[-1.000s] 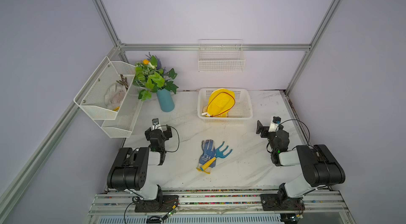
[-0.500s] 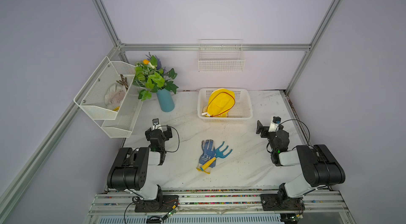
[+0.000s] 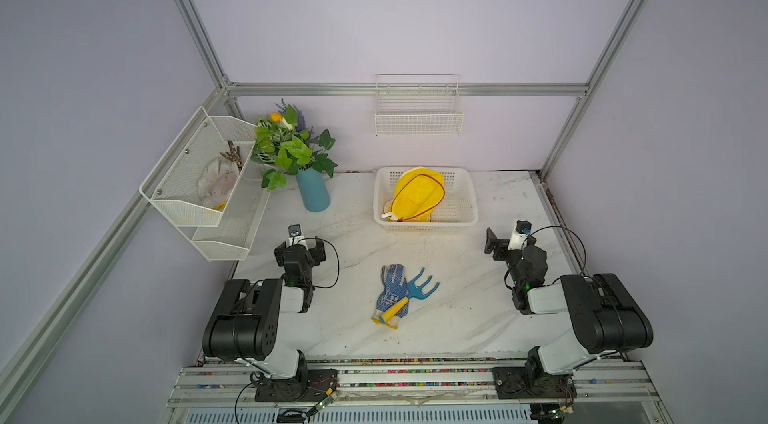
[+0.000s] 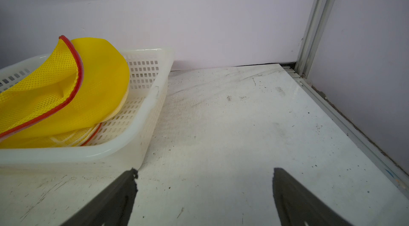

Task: Turn the laundry bag inside out
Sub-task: Pick up the distractor from the center of the board.

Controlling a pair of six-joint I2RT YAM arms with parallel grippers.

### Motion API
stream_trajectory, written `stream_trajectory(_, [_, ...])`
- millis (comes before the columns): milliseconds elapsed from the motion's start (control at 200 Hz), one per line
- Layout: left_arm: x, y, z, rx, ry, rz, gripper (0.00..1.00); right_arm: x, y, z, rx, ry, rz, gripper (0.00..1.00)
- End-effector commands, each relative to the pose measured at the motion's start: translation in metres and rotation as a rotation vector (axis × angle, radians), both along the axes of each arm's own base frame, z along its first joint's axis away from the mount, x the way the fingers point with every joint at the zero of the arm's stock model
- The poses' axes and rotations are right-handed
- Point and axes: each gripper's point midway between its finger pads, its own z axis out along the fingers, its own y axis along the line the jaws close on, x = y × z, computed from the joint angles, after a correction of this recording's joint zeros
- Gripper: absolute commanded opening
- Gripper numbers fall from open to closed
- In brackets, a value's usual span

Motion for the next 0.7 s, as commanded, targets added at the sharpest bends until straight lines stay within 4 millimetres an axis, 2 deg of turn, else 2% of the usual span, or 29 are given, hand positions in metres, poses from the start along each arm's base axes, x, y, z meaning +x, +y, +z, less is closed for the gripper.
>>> stream_trajectory(0, [0.007, -0.003, 0.007, 0.007, -0.012, -0.017, 1.00, -0.002, -0.001, 0.002, 0.005, -0.016, -0.005, 1.00])
stream_trajectory(290, [0.009, -0.002, 0.005, 0.001, 0.007, -0.009, 1.00, 0.001, 0.000, -0.001, 0.004, 0.021, 0.003, 1.00])
stream_trajectory(410, [0.008, -0.002, 0.007, -0.001, 0.007, -0.012, 1.00, 0.001, -0.001, 0.004, 0.003, 0.000, -0.009, 0.99])
stream_trajectory(470, [0.011, -0.001, 0.020, 0.012, -0.017, -0.006, 1.00, 0.002, -0.015, 0.018, 0.018, 0.018, -0.098, 1.00])
stream_trajectory(530, [0.016, -0.008, 0.034, 0.001, 0.052, -0.047, 1.00, 0.011, -0.026, 0.034, 0.017, 0.102, -0.165, 1.00])
stream_trajectory(535, [0.016, -0.009, 0.041, 0.001, 0.044, -0.054, 1.00, 0.012, -0.027, 0.036, 0.016, 0.109, -0.168, 1.00])
stream_trajectory(610, [0.017, -0.015, 0.076, -0.045, 0.046, -0.078, 1.00, 0.021, -0.029, 0.056, -0.025, 0.200, -0.176, 1.00])
stream_trajectory(695, [0.013, -0.021, 0.093, -0.085, 0.082, -0.100, 1.00, 0.025, -0.034, 0.065, -0.029, 0.264, -0.205, 1.00])
